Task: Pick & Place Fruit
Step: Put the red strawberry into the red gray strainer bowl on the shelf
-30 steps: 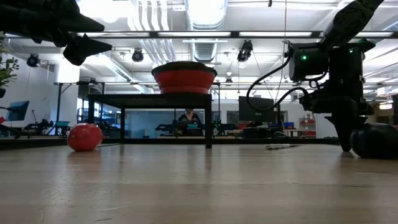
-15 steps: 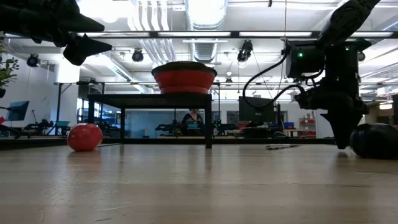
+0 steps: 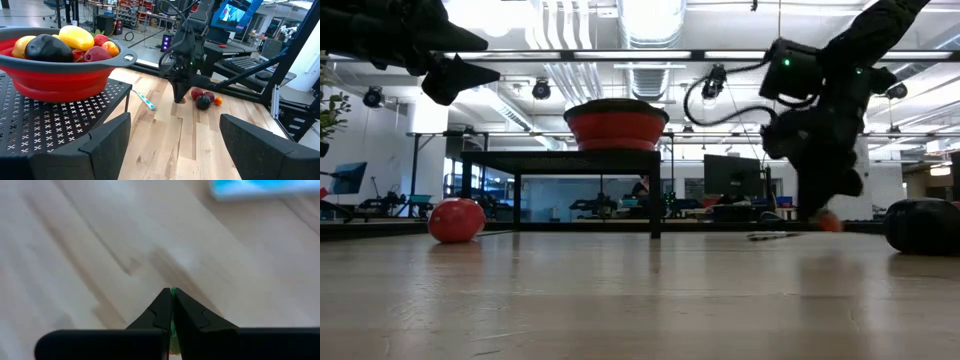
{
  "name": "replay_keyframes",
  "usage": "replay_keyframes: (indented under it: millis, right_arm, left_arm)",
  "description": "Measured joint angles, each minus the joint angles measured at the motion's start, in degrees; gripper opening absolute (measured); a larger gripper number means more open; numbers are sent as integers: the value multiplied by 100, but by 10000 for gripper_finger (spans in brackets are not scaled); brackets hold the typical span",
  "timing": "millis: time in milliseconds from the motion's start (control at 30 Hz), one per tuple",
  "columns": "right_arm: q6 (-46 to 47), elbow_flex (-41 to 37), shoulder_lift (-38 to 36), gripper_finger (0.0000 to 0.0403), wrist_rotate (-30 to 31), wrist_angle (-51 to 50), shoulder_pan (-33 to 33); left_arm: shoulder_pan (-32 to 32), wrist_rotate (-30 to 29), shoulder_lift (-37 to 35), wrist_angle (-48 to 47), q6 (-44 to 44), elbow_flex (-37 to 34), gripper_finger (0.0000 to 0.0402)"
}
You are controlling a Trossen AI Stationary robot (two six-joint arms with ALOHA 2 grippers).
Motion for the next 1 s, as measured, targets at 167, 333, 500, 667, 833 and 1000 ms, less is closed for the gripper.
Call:
replay_keyframes:
  millis: [167,333,500,667,833,1000]
  right_arm:
    - [-7,0,0,8,-483,1047,0]
    - [-6,0,-2,8,-923,2203,0]
    - [-15,1,-2,8,-1084,3286,2]
    - [-280,2,-2,8,-1277,4372,2]
    - [-526,2,-7,8,-1310,5252,0]
    - [-986,95,-7,8,-1307,5567,0]
  left_arm:
    - [-1,0,1,-2,0,1,312]
    - [1,-2,1,0,1,1,312]
    - [0,-1,1,0,1,0,312]
    - [1,0,1,0,0,1,312]
    - [-1,0,1,-2,0,0,312]
    - [1,0,1,-2,2,0,312]
